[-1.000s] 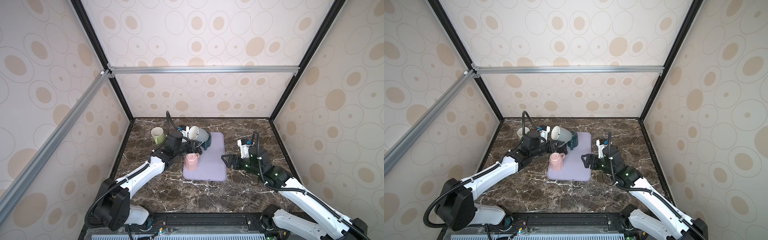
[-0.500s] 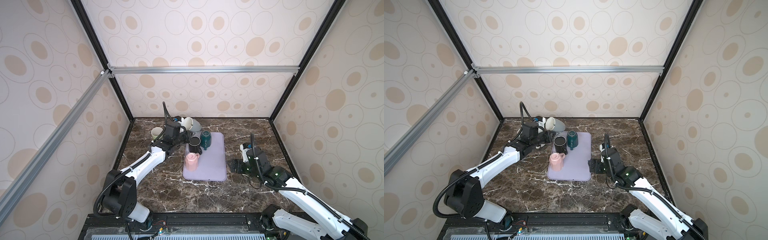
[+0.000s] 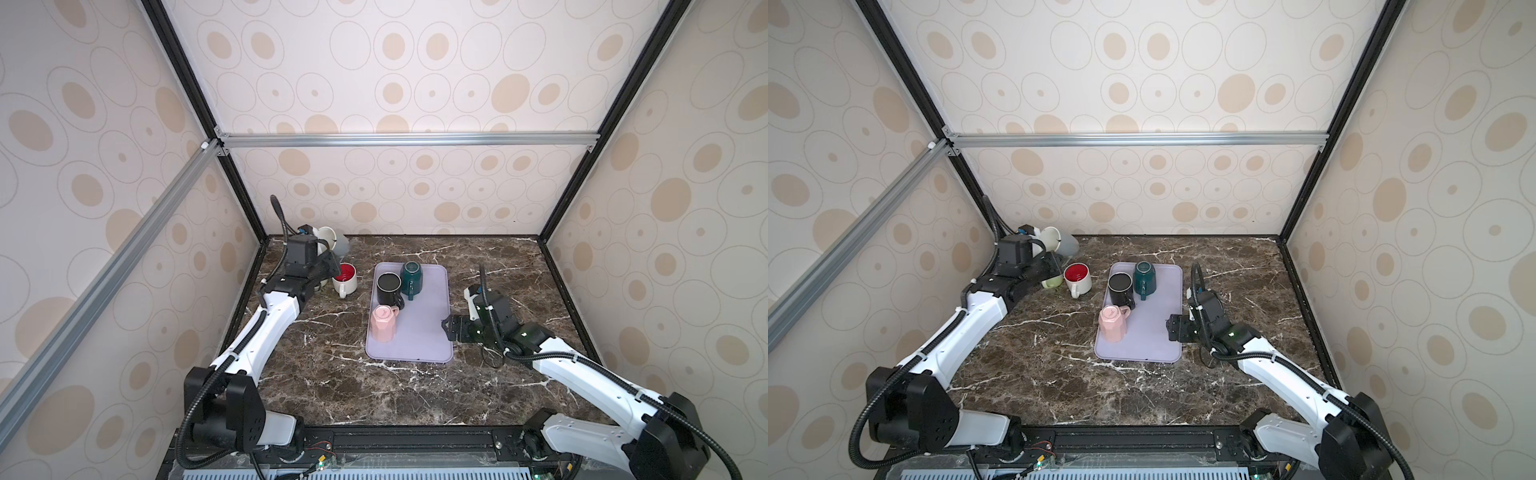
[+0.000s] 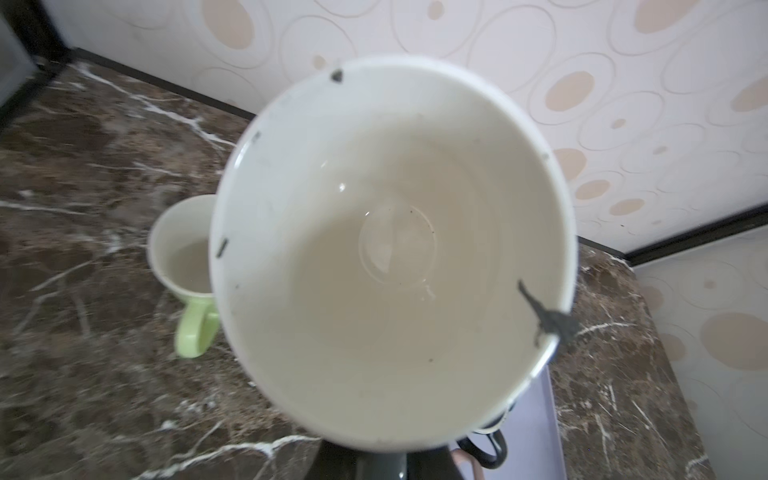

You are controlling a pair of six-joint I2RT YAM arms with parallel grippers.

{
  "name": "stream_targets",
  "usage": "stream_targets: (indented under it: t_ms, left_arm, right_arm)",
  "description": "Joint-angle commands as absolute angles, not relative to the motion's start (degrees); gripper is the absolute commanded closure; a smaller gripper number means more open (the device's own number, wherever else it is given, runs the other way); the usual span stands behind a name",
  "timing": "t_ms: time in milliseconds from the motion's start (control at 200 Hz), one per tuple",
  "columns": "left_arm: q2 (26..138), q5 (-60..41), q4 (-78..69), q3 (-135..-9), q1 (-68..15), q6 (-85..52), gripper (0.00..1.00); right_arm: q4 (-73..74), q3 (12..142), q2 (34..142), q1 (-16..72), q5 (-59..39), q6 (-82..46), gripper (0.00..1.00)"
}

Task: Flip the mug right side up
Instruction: 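Carry the grey mug with the left gripper beside the light-green mug, lower it, then open the left gripper and withdraw it from the grey mug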

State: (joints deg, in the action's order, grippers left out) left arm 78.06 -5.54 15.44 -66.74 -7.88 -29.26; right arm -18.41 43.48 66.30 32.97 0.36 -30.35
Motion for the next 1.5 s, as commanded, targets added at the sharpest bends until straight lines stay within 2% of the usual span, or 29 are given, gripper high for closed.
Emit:
stream_targets:
  t_ms: [0,155,390,610,1165,1495]
  left_arm:
    - [74.12,0.13,18.52,-71.02,-5.49,-23.10,1.00]
    - [72.56,6.76,23.71,-71.39,-2.31,-17.55,1.00]
    - [74.90,9.05,25.21,-71.03,1.29,-15.01,1.00]
    - [82.27,10.43,23.37,-72.06,3.15,-15.37,1.00]
    - [97.49,8.92,21.02,-77.33,6.49,-16.62,1.00]
    - [100.87,7.73,19.75,-76.31,6.53,-17.49,1.00]
  right_arm:
    - [-17.50,44.81,68.05,32.57,-0.09,-29.20,0.14]
    - [-18.02,45.36,68.53,32.50,-0.81,-28.35,0.15]
    - [-17.78,43.96,67.94,32.43,-0.07,-28.06,0.14]
    - [-16.51,41.56,67.47,32.46,0.16,-28.76,0.15]
    - [-17.05,37.92,61.82,32.24,2.53,-28.97,0.14]
    - [-17.71,35.98,59.91,31.99,3.38,-29.85,0.14]
